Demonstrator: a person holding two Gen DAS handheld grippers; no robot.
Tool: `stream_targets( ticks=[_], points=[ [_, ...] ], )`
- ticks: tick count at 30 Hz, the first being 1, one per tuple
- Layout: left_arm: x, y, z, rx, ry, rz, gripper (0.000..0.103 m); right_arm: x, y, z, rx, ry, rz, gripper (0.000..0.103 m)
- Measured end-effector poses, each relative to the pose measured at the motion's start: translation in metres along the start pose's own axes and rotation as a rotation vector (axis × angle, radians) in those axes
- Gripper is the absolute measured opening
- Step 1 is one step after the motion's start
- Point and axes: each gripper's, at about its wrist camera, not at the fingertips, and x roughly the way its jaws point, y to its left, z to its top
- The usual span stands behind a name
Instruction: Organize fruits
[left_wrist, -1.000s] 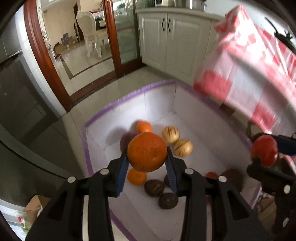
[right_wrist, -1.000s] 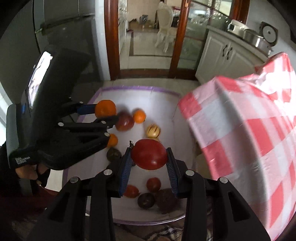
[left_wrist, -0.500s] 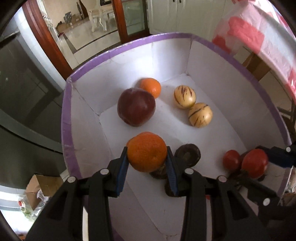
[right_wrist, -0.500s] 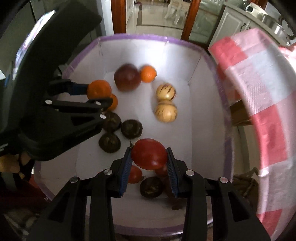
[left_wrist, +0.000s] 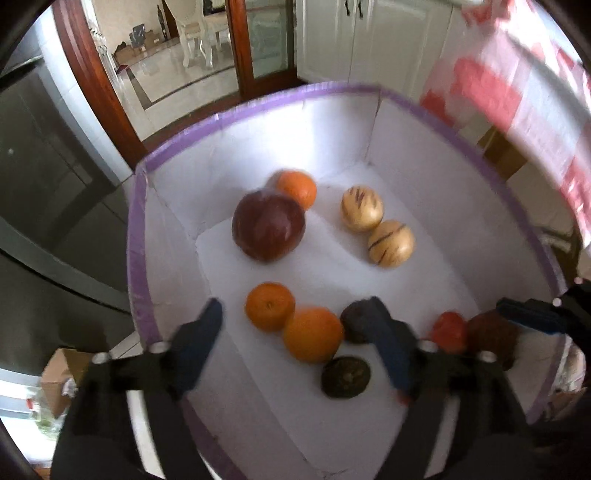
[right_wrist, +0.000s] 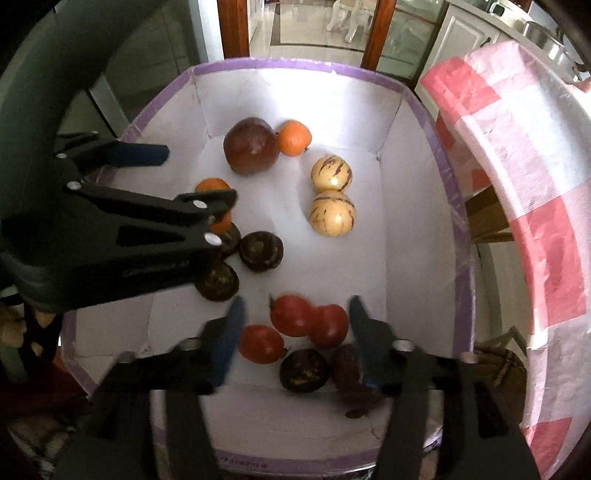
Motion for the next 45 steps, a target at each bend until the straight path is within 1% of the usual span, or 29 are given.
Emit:
stream_targets(
  ticks=[1, 2, 4, 5, 6, 7, 9, 10, 12, 14, 15, 17, 19, 21, 26, 29, 34, 38, 42, 45],
  points=[
    [-0.003, 0.001, 0.001, -0.003, -0.020, -0.002, 0.082, -0.002, 0.000, 0.000, -0.001, -0.006, 0.000, 0.068],
    [-0.006, 0.001, 0.003, -0.008, -0.038, -0.012, 0.085, -0.004, 0.000, 0.000, -0.003, -0.012, -0.005, 0.070],
    [-0.018, 0.005, 0.006, -0.041, -0.102, -0.073, 0.093, -0.005, 0.000, 0.001, -0.004, -0.017, -0.016, 0.078],
    [-0.025, 0.008, 0.008, -0.058, -0.142, -0.092, 0.098, -0.007, 0.000, 0.001, -0.003, -0.023, -0.021, 0.080],
    [-0.037, 0.011, 0.011, -0.078, -0.201, -0.104, 0.101, -0.011, -0.001, 0.001, -0.003, -0.035, -0.028, 0.083],
    [-0.044, 0.014, 0.013, -0.087, -0.244, -0.109, 0.101, -0.014, -0.002, 0.002, -0.002, -0.047, -0.036, 0.086],
    [-0.057, 0.016, 0.019, -0.084, -0.306, -0.113, 0.101, -0.024, -0.003, 0.003, 0.005, -0.086, -0.048, 0.087],
    [-0.063, 0.017, 0.023, -0.078, -0.332, -0.109, 0.101, -0.027, -0.003, 0.004, 0.009, -0.100, -0.048, 0.087],
    [-0.072, 0.018, 0.030, -0.076, -0.356, -0.087, 0.101, -0.037, -0.005, 0.005, 0.022, -0.141, -0.058, 0.087],
    [-0.076, 0.019, 0.035, -0.088, -0.344, -0.065, 0.101, -0.044, -0.006, 0.006, 0.030, -0.168, -0.079, 0.087],
    [-0.076, 0.021, 0.038, -0.107, -0.324, -0.053, 0.101, -0.047, -0.008, 0.006, 0.034, -0.177, -0.086, 0.087],
    [-0.073, 0.026, 0.041, -0.156, -0.279, -0.028, 0.101, -0.048, -0.009, 0.008, 0.044, -0.163, -0.075, 0.087],
    [-0.064, 0.032, 0.042, -0.201, -0.229, -0.007, 0.101, -0.048, -0.011, 0.008, 0.063, -0.140, -0.043, 0.087],
    [-0.057, 0.034, 0.039, -0.191, -0.190, -0.003, 0.101, -0.047, -0.011, 0.010, 0.071, -0.130, -0.045, 0.087],
    [-0.040, 0.022, 0.030, -0.110, -0.114, 0.010, 0.101, -0.037, -0.015, 0.010, 0.111, -0.094, -0.040, 0.087],
    [-0.025, 0.009, 0.018, -0.084, -0.057, -0.009, 0.101, -0.029, -0.017, 0.008, 0.127, -0.061, -0.041, 0.087],
    [-0.010, 0.002, 0.001, -0.069, -0.005, -0.029, 0.101, -0.016, -0.024, 0.004, 0.166, -0.016, -0.040, 0.087],
    [-0.008, 0.008, -0.001, -0.091, 0.001, -0.058, 0.101, -0.009, -0.028, 0.002, 0.186, 0.013, -0.039, 0.087],
    [-0.002, 0.013, 0.000, -0.110, 0.028, -0.093, 0.101, -0.004, -0.028, 0.000, 0.186, 0.030, -0.035, 0.087],
    [0.000, 0.015, 0.001, -0.118, 0.030, -0.095, 0.101, -0.002, -0.028, -0.001, 0.181, 0.033, -0.033, 0.087]
  ],
)
